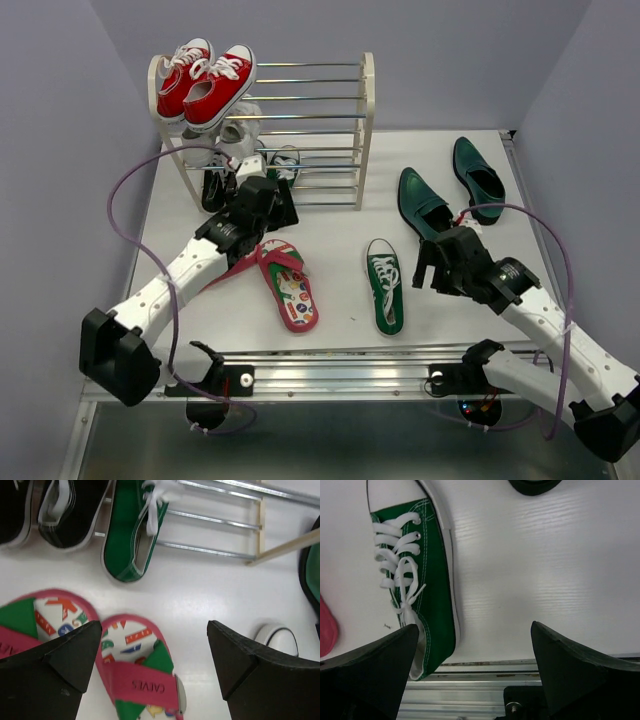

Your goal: Place and organize the shoes onto the shoe shelf

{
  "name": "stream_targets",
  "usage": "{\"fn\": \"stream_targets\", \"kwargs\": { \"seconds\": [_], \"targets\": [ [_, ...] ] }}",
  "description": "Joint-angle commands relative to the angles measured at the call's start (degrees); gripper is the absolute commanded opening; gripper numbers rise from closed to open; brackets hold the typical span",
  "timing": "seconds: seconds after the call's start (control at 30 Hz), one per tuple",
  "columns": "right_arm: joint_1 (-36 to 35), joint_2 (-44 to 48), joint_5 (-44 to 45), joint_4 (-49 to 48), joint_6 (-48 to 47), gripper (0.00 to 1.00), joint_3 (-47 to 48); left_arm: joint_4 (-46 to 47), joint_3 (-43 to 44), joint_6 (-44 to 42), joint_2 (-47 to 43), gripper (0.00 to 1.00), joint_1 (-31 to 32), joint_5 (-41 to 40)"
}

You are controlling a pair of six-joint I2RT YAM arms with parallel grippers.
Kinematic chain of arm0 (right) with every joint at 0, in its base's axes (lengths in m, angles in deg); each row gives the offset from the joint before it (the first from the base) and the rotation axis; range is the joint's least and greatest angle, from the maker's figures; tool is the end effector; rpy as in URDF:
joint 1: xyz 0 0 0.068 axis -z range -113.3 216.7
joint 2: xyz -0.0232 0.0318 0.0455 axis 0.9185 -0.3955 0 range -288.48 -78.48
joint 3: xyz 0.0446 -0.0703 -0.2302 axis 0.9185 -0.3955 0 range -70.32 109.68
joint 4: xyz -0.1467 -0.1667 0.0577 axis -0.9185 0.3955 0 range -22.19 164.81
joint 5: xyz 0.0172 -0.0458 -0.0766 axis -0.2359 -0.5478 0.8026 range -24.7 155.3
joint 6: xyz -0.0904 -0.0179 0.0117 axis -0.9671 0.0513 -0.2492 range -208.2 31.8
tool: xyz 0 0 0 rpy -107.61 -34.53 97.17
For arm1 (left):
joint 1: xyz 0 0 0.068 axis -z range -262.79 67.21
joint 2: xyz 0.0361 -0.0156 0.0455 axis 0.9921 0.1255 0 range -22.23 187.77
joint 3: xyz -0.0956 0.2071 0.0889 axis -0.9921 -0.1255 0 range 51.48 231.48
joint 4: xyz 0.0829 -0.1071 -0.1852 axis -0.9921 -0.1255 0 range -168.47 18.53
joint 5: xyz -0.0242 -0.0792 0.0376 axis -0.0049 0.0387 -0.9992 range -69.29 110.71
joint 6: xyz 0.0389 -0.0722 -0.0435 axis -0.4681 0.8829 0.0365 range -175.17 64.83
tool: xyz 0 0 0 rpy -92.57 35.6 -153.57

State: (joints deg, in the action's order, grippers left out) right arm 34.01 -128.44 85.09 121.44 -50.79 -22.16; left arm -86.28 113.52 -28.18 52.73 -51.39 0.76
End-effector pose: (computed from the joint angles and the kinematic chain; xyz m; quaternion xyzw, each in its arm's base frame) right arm 0.1564 0.0668 0.2210 0.0897 0.9377 0.0338 0.3339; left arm 0.2817 -0.1387 0.2809 -0.0570 0.8458 -0.1190 0.5169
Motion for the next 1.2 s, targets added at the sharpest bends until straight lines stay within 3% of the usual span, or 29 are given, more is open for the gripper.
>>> {"fn": "stream_targets", "kwargs": {
  "seconds": [0.0, 0.17, 0.33, 0.63, 0.73, 0.87, 1.17],
  "targets": [
    [-2.11, 0.21, -11.69, -1.24, -4.01, 1.0, 0.0, -7.86, -4.55, 9.21, -8.76, 0.99, 0.68, 0.35],
    [-7.56, -1.98, -14.95, -4.05, -3.13, 1.0, -1.58, -15.06, -10.7, 13.61, -19.75, 0.99, 0.68, -0.62],
    [-13.18, -6.03, -11.09, -5.54, -1.29, 1.0, -1.14, -17.27, -15.8, 16.44, -26.34, 0.99, 0.68, 1.84],
    [-24.33, -15.24, -4.33, -7.58, 3.72, 1.0, -0.97, -19.12, -16.43, 16.96, -26.62, 0.99, 0.68, 1.31],
    [-27.25, -18.07, 2.08, -4.85, 8.37, 1.0, -0.53, -19.2, -16.51, 16.96, -26.36, 0.99, 0.6, 1.14],
    [-27.78, -19.65, 6.66, -2.48, 13.38, 0.99, -0.35, -19.47, -16.69, 17.05, -26.18, 0.99, 0.6, 1.05],
    [-27.78, -21.32, 5.08, -5.55, 13.04, 0.93, -1.84, -18.68, -17.3, 16.79, -26.88, 0.99, 0.6, 1.58]
  ]
}}
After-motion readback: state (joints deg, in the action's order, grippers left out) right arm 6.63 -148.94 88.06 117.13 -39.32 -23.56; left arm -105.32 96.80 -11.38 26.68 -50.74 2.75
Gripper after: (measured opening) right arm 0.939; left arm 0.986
